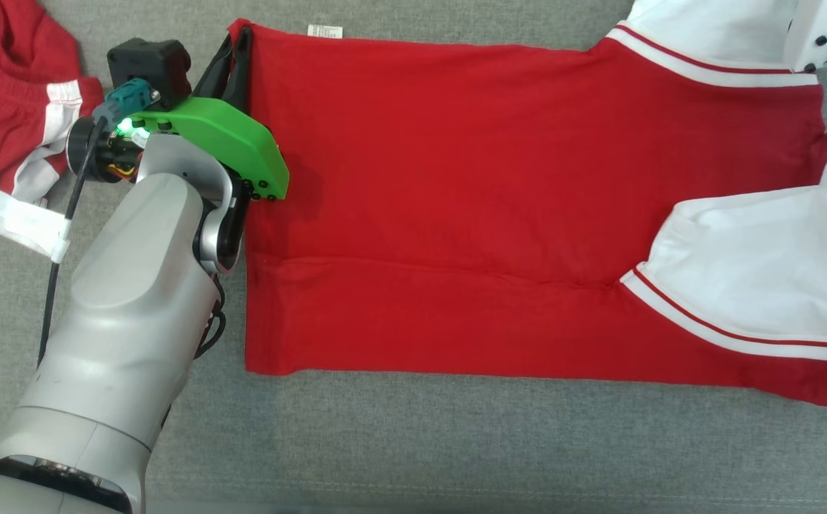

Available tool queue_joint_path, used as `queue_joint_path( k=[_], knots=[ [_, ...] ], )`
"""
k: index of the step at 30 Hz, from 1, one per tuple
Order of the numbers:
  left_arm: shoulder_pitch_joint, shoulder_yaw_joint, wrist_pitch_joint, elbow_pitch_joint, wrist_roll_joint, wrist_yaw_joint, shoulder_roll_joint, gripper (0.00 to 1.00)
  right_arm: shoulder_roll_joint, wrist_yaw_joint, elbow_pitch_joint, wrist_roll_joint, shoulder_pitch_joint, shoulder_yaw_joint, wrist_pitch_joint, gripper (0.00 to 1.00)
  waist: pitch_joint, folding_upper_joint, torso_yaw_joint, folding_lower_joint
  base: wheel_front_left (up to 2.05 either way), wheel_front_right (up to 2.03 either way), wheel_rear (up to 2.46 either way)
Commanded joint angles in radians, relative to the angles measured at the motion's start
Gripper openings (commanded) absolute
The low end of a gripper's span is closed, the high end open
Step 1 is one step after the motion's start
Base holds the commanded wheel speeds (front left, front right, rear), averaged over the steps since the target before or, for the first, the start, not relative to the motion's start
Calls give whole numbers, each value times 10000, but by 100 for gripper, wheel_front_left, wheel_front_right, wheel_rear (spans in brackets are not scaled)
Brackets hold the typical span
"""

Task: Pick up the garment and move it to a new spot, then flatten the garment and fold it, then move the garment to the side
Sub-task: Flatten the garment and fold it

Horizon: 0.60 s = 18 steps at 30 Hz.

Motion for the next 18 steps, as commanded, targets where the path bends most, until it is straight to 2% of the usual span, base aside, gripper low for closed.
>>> queue_joint_path(
  k=[1, 8, 15, 18],
  knots=[
    [203, -2, -134, 100, 73, -75, 123, 0, 8, -12, 7, 140, 305, 68, -188, 0, -537, 0, -352, 0, 0, 0, 0],
    [761, -437, -461, 217, 372, -515, 434, 0, -185, -12, -586, 951, 1439, 380, -318, 0, -1227, 0, -608, 0, 0, 0, 0],
    [1675, -834, -886, -133, 825, -871, 892, 0, -709, -12, -2378, 1791, 3467, 430, 297, 0, -1763, 0, -772, 0, 0, 0, 0],
    [2051, -833, -970, -359, 975, -851, 1025, 0, -748, -12, -3261, 2116, 4415, 127, 569, 0, -1907, 0, -820, 0, 0, 0, 0]
  ],
)
